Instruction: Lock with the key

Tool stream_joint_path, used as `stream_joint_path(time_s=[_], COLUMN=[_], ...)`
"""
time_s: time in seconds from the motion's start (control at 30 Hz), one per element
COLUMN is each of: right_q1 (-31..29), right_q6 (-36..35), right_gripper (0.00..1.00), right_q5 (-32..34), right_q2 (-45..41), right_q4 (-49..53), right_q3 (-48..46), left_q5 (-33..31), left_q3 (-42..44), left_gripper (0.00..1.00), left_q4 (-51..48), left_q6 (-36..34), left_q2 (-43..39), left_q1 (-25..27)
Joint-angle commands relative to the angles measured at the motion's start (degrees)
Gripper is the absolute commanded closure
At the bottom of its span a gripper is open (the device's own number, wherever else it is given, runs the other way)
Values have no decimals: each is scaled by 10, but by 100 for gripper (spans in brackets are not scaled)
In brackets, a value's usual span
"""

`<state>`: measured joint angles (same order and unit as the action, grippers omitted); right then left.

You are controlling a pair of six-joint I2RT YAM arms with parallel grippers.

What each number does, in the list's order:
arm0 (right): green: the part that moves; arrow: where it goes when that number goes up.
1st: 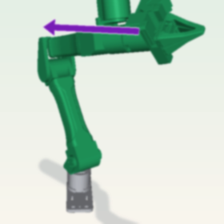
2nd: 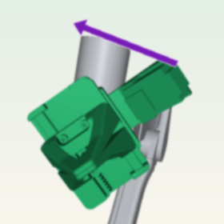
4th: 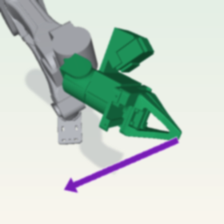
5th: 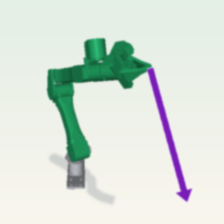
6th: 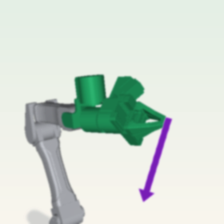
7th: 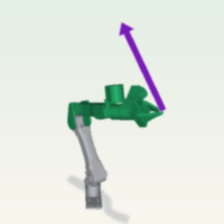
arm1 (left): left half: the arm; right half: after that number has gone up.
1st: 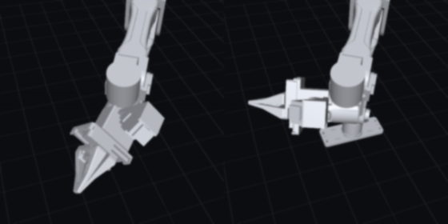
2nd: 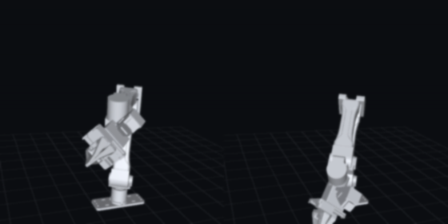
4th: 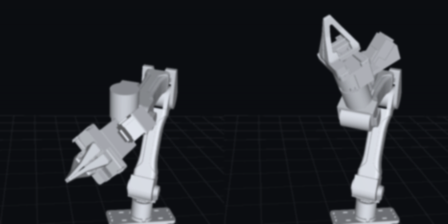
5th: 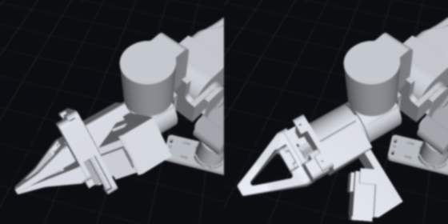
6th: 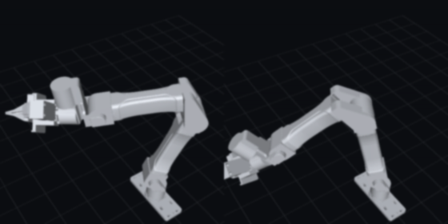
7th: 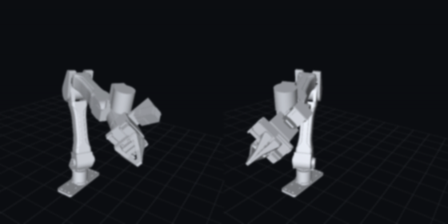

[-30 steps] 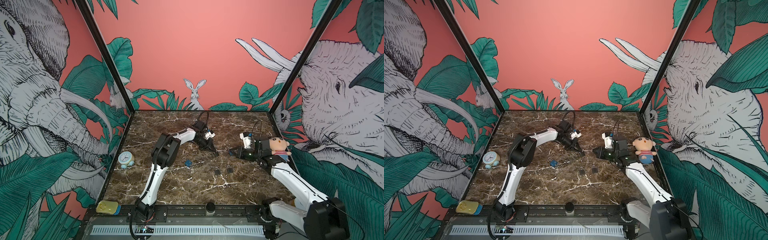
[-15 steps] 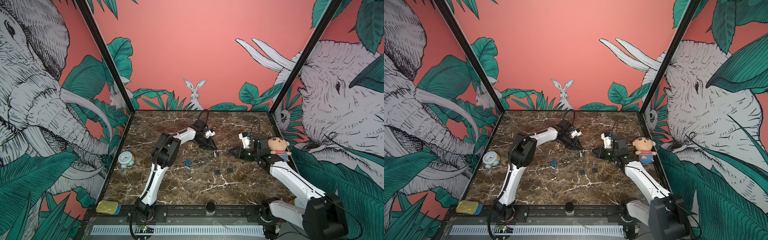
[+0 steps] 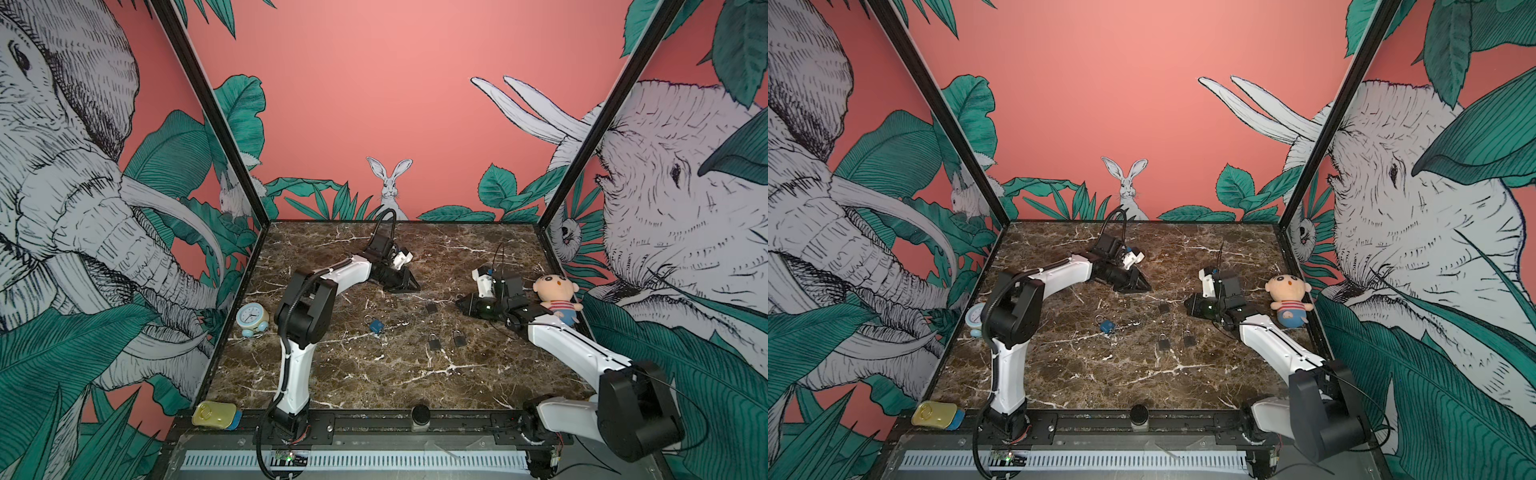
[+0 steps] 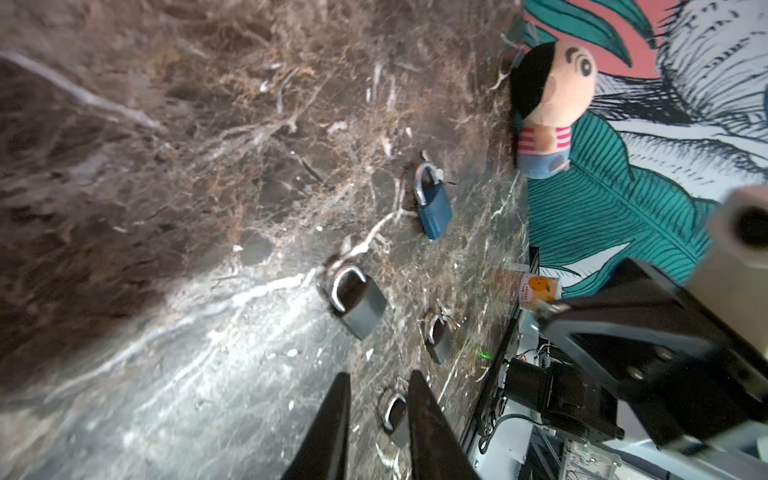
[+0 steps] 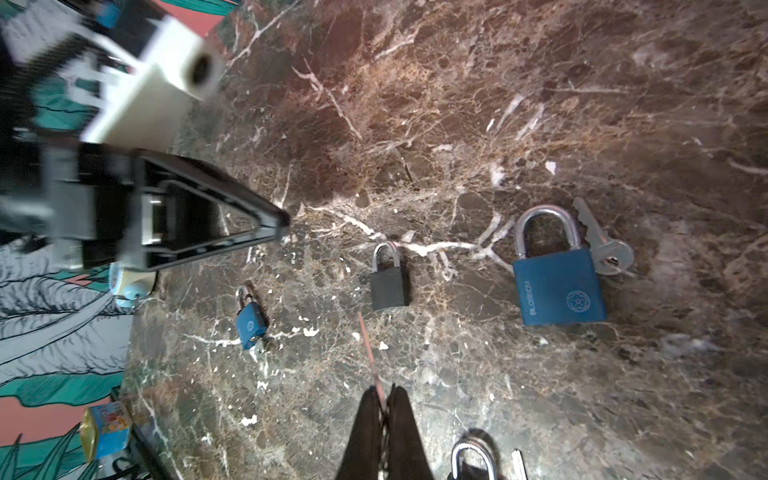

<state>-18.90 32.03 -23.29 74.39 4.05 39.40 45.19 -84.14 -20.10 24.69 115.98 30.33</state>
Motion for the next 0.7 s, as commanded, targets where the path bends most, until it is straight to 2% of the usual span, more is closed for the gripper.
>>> stream_joint_path(time_s=[0.0, 0.27, 0.37, 0.67], right_q1=[-19, -53, -64, -74], right_q6=[10, 38, 46, 60], right_gripper=[100, 100, 100, 100], right_q5=[58, 97, 109, 125], right_q2=[30, 133, 160, 220], right_q4=[-44, -102, -112, -120], right_q3=[24, 51, 65, 85], left_q5=[-6, -12, -14, -25], left_q3=[49, 196, 229, 264], left_gripper=[73, 71, 70, 70], left_q4=[73, 188, 201, 212], left_q6=[28, 84, 91, 85], left_q2=[-67, -201, -235, -260], left_q1=[1, -40, -53, -63])
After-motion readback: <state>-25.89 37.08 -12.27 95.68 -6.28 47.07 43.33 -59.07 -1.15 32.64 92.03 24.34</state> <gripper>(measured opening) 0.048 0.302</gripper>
